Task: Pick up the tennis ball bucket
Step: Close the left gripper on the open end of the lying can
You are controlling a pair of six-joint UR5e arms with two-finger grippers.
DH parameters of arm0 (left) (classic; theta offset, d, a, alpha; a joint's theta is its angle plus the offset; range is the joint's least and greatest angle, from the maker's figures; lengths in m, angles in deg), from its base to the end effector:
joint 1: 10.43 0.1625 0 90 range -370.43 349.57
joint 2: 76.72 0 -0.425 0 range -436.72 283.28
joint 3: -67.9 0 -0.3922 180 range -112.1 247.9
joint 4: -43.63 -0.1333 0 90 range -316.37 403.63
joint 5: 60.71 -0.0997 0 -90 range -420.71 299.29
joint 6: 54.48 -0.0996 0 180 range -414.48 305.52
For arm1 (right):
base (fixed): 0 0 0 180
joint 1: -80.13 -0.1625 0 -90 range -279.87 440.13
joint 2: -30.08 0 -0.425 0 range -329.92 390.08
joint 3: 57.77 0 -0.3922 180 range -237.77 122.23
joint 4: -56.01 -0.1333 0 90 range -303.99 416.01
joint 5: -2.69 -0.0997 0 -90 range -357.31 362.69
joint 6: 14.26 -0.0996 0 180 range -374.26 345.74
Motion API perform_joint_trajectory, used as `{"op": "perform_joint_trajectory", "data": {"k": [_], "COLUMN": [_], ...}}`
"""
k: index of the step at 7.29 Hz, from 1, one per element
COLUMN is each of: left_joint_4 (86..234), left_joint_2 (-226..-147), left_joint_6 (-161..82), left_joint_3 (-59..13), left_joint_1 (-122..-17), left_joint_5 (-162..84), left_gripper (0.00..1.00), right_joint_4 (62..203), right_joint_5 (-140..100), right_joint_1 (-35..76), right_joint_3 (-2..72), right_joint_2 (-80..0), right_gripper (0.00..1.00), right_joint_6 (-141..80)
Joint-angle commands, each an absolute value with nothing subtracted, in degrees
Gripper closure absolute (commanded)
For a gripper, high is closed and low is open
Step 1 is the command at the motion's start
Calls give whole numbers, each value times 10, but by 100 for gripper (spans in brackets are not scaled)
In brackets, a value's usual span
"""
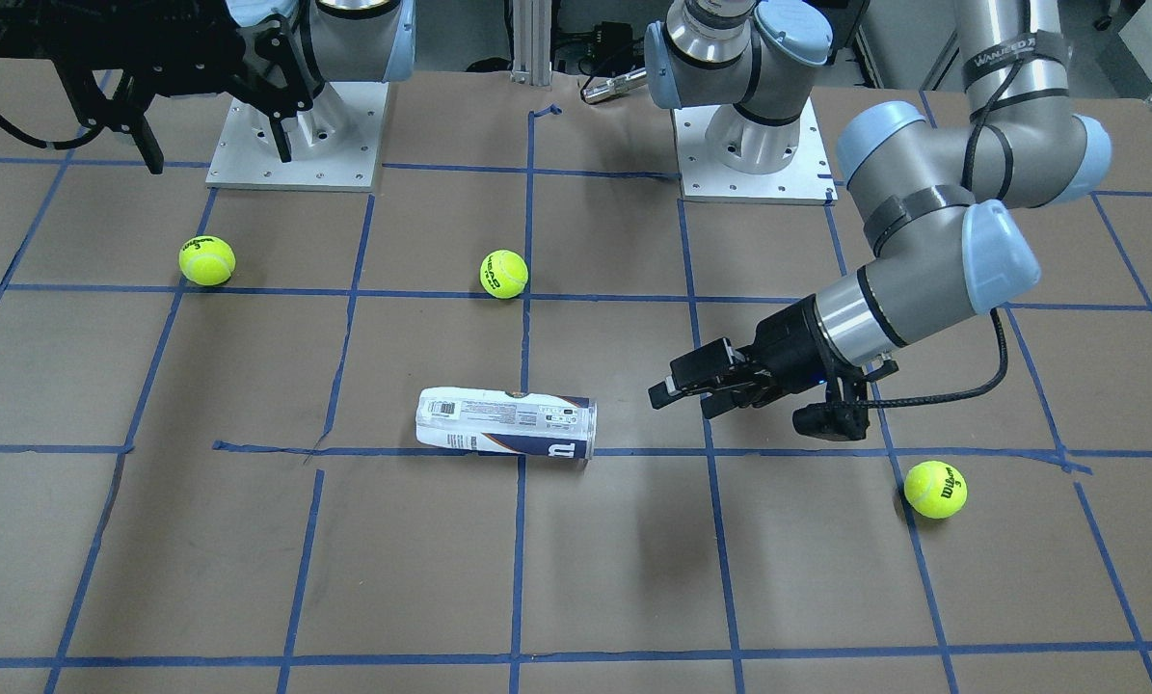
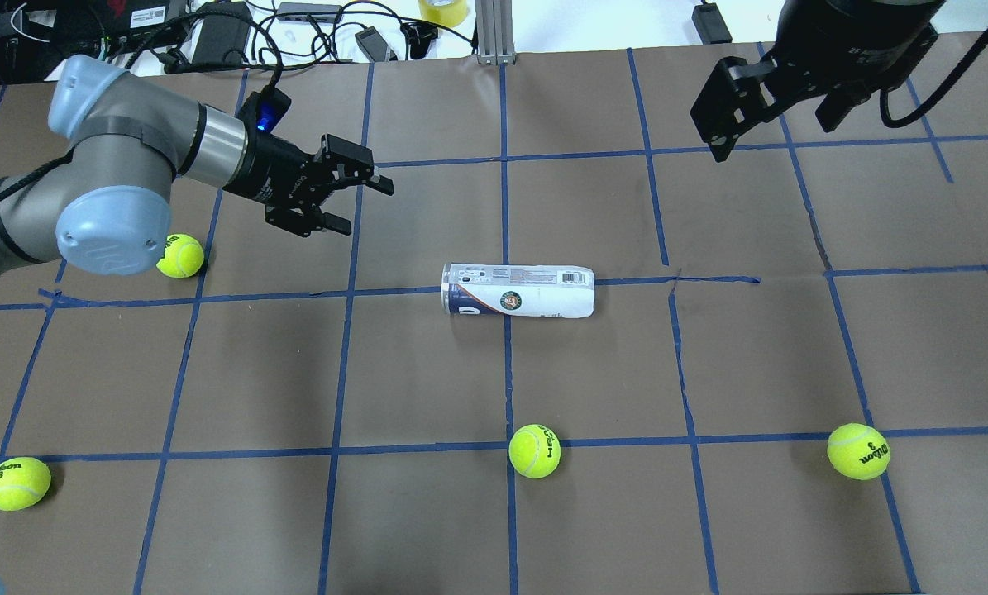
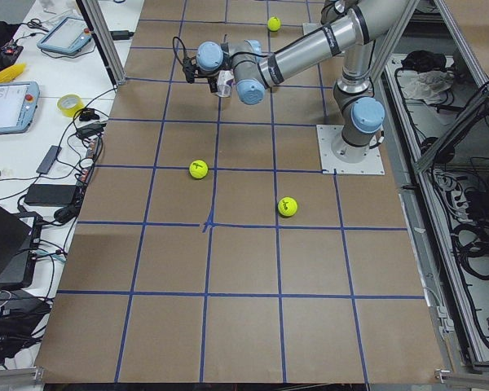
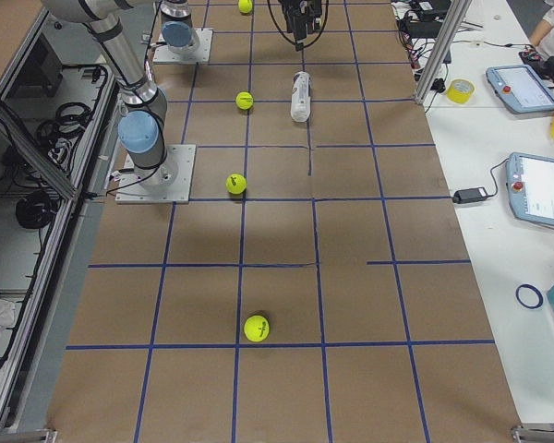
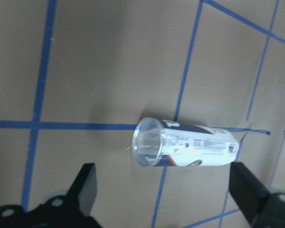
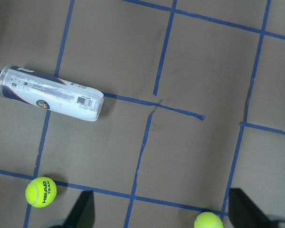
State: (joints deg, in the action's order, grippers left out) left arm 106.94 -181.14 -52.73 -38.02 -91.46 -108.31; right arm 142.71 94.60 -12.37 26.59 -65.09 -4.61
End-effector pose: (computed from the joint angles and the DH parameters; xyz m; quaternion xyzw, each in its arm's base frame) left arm -0.1139 -0.5638 0.2963 0.0985 -0.9267 -0.0069 0.3626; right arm 0.1499 -0.4527 0.5737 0.1045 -0.9922 0.0643 0.0207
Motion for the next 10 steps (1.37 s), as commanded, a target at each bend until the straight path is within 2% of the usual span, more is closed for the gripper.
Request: {"op": "perform_joint_trajectory", "data": {"k": [1, 4, 6, 8, 9, 10], "left_joint_4": [1031, 995, 965, 954, 955, 953], "left_joint_2": [-1863, -1921, -1940, -1956, -1956, -1955], "left_joint_6": [-529, -529, -526, -526, -512, -457], "left_joint_3": [-384, -387, -387, -405, -406, -402], "left_joint_1": [-943, -966, -1014, -1015, -1015, -1015], "left_joint_5": [-1065, -1063, -1062, -1061, -1061, -1062], "left_gripper": [1, 2, 2, 2, 8, 48], "right_joint_4": [1419, 1424, 1410, 1401, 1398, 1398], "right_joint_5": [915, 923, 925, 926, 926, 927], "right_joint_1": [-115, -89, -80, -80, -80, -80], "right_joint_3": [273, 275, 276, 276, 276, 277], "right_joint_2": [-647, -656, -656, -662, -662, -662], "right_gripper": [0, 0, 0, 0, 0, 0], "right_joint_6": [-56, -105, -109, -108, -108, -107]}}
